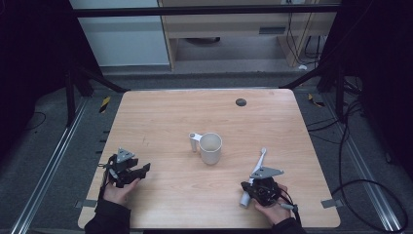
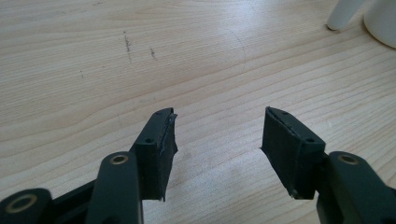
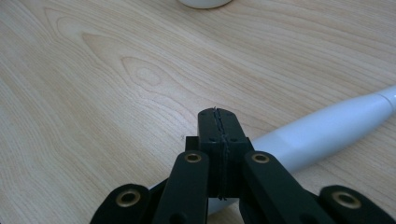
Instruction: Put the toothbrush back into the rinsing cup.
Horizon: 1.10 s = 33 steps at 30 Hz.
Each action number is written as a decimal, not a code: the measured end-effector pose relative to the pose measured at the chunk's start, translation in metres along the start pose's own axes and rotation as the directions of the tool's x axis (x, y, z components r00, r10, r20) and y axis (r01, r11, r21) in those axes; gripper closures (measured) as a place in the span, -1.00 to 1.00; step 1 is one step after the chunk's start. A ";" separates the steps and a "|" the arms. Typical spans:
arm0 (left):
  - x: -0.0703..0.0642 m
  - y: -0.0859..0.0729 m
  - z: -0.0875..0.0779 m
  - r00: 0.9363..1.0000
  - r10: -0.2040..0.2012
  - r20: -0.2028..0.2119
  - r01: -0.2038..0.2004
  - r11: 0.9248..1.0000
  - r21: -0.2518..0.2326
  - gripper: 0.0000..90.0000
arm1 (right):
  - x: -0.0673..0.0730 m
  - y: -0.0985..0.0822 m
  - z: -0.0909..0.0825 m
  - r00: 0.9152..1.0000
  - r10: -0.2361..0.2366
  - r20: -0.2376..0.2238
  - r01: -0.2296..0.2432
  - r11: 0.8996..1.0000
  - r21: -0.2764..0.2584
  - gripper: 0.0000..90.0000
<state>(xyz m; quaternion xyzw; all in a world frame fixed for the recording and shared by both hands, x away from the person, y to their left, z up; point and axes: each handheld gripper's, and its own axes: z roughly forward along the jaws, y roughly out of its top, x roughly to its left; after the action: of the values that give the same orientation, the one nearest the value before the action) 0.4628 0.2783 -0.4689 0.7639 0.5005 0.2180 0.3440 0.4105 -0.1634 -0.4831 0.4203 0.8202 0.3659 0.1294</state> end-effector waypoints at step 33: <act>0.000 0.000 0.000 1.000 0.001 0.003 -0.001 1.000 0.003 -0.02 | -0.026 -0.028 -0.033 0.985 0.096 0.143 -0.103 0.994 0.043 1.00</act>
<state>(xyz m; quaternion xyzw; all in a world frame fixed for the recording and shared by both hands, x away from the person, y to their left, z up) 0.4629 0.2779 -0.4691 0.7651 0.4998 0.2163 0.3436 0.3926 -0.2111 -0.4827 0.4886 0.7960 0.3205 0.1580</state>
